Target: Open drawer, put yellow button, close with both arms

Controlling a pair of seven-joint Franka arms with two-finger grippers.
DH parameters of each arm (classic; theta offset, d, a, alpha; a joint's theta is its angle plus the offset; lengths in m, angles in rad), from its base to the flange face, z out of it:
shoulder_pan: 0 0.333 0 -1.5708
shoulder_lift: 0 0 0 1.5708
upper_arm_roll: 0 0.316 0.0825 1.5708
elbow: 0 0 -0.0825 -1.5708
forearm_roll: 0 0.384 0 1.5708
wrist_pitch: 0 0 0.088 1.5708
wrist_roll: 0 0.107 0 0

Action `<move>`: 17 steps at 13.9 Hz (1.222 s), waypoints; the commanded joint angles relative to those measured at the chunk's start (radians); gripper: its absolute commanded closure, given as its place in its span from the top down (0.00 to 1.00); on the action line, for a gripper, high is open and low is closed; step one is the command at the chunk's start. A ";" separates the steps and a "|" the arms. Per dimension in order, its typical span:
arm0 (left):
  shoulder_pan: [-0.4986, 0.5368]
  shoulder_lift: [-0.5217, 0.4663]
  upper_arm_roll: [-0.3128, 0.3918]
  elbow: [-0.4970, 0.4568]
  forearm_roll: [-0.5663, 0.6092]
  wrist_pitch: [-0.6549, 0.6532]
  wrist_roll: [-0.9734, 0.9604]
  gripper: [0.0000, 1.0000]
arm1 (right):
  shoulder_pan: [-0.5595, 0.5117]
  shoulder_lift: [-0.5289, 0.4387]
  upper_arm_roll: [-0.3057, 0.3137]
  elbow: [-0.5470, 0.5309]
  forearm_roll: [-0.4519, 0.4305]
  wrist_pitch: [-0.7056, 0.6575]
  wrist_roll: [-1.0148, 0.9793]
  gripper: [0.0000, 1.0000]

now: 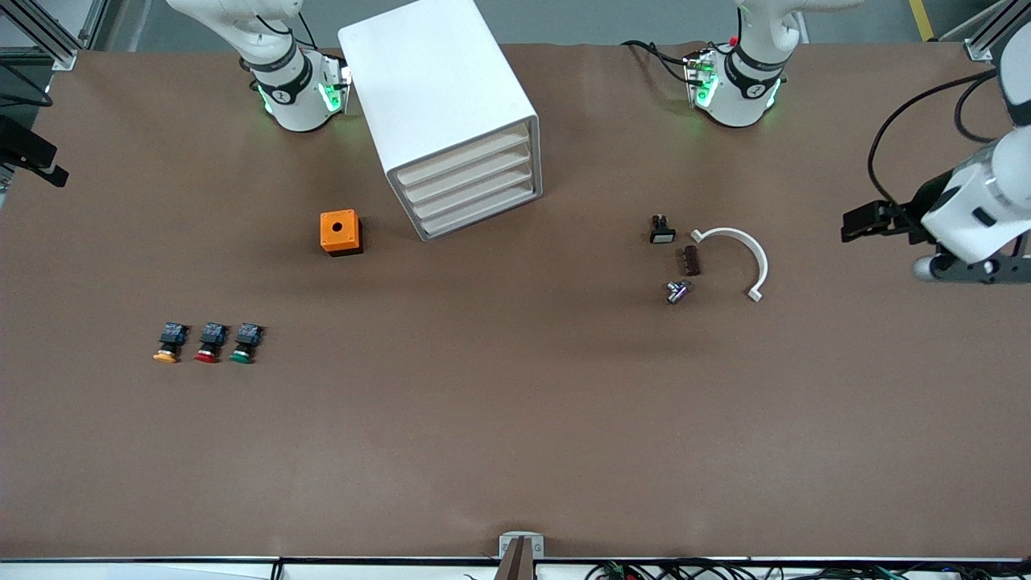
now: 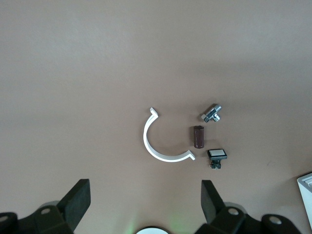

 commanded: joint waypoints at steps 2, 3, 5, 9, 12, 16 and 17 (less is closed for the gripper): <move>-0.082 0.079 -0.020 0.022 0.003 -0.014 -0.149 1.00 | -0.018 -0.029 0.012 -0.027 0.020 0.010 0.010 1.00; -0.110 0.095 -0.020 0.022 0.003 -0.025 -0.195 1.00 | -0.018 -0.029 0.012 -0.027 0.020 0.011 0.010 1.00; -0.176 0.125 -0.020 0.023 0.003 -0.066 -0.281 1.00 | -0.018 -0.024 0.012 -0.017 0.020 0.010 0.010 1.00; -0.290 0.205 -0.020 0.032 0.003 -0.073 -0.453 1.00 | -0.018 -0.017 0.011 0.000 0.017 0.011 0.010 1.00; -0.340 0.254 -0.020 0.041 -0.039 -0.073 -0.568 1.00 | -0.016 -0.004 0.011 0.013 0.015 0.011 0.009 1.00; -0.395 0.352 -0.020 0.100 -0.108 -0.073 -0.776 1.00 | -0.029 0.035 0.011 0.014 0.000 0.010 -0.005 1.00; -0.408 0.383 -0.022 0.121 -0.119 -0.073 -0.837 1.00 | -0.036 0.078 0.008 0.014 0.002 0.014 -0.005 1.00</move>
